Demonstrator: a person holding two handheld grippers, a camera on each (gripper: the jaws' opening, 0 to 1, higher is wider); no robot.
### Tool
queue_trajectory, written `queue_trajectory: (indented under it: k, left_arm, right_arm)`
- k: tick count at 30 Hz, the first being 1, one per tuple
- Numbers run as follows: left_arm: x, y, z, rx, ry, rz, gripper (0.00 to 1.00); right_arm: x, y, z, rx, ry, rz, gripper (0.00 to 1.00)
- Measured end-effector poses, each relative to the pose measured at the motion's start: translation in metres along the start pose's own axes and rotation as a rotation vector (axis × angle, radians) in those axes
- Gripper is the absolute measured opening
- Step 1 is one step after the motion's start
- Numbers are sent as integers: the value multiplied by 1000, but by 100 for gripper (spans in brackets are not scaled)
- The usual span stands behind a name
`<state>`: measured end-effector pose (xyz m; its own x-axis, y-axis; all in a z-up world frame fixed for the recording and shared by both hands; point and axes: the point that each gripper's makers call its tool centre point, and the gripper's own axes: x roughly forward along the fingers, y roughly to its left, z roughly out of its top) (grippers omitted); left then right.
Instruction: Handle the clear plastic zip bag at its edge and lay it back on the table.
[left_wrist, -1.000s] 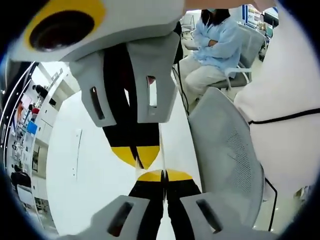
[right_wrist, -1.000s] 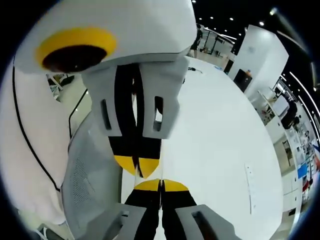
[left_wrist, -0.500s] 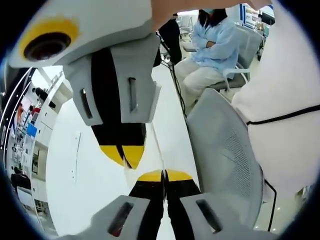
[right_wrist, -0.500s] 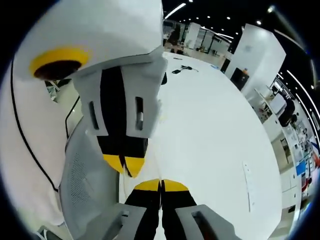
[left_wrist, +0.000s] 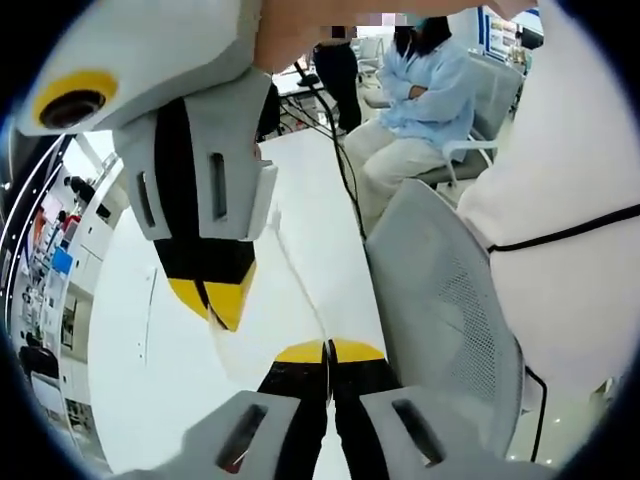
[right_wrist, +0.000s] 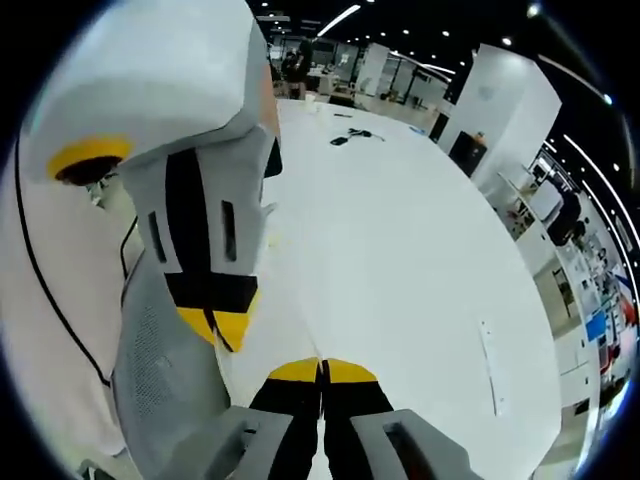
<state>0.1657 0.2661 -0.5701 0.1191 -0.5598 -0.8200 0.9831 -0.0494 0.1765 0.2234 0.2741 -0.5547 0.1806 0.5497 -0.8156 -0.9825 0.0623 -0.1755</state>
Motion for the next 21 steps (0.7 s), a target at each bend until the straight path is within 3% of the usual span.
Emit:
queue_trajectory:
  k: [21]
  left_arm:
    - [2,-12,4,52,-11,39,0]
  right_arm:
    - [-5,-16,0,62,-17,-51,0]
